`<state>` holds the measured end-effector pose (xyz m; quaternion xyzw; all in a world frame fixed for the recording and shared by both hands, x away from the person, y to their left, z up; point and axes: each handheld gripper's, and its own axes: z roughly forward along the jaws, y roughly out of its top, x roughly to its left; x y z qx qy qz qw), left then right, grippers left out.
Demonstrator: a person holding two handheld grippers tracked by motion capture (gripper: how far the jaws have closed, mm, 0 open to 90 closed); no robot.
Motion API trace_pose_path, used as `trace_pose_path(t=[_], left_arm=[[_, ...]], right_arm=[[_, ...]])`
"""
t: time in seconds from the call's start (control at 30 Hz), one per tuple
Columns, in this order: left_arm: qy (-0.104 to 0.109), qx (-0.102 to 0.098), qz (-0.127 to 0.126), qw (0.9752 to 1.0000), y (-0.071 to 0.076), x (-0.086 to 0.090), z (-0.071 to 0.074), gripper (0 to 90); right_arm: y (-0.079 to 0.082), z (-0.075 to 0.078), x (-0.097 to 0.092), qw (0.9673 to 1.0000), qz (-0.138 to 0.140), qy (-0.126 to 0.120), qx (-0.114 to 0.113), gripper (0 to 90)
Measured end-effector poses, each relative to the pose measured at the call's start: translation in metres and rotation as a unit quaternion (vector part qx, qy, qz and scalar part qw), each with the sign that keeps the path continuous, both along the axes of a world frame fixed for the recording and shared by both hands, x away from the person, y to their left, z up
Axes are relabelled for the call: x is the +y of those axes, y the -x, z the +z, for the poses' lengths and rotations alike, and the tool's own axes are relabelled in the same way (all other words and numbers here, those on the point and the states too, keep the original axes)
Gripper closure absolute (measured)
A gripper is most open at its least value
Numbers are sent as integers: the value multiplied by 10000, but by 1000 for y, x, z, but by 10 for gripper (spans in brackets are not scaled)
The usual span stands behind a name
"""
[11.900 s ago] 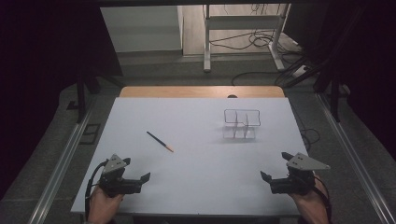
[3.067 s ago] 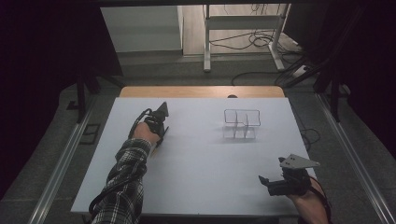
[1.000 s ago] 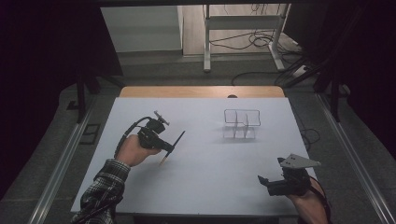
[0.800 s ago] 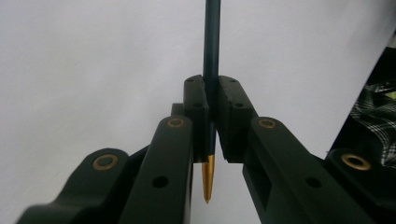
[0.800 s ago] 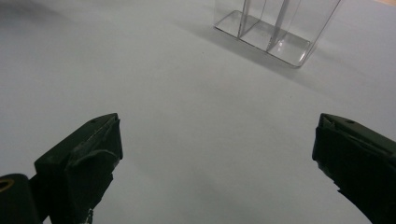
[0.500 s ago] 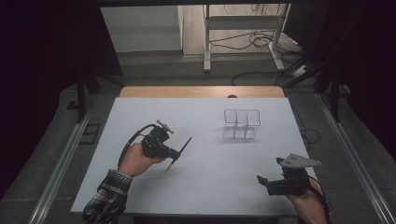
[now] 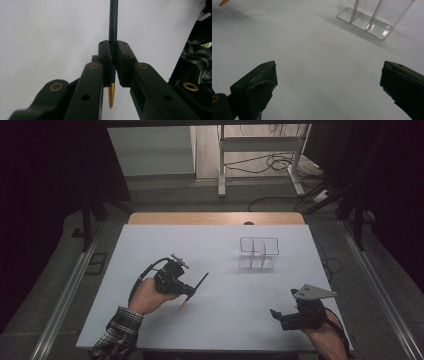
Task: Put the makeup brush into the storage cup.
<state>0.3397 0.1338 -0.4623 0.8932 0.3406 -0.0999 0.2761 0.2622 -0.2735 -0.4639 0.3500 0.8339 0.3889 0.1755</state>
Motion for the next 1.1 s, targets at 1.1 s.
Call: trace_pose_path(t=[1.1], left_arm=[[10,126,-265,9996,1,-11,-3,834]], right_arm=[[-7,4,52,9883,873,1206,-327,62]])
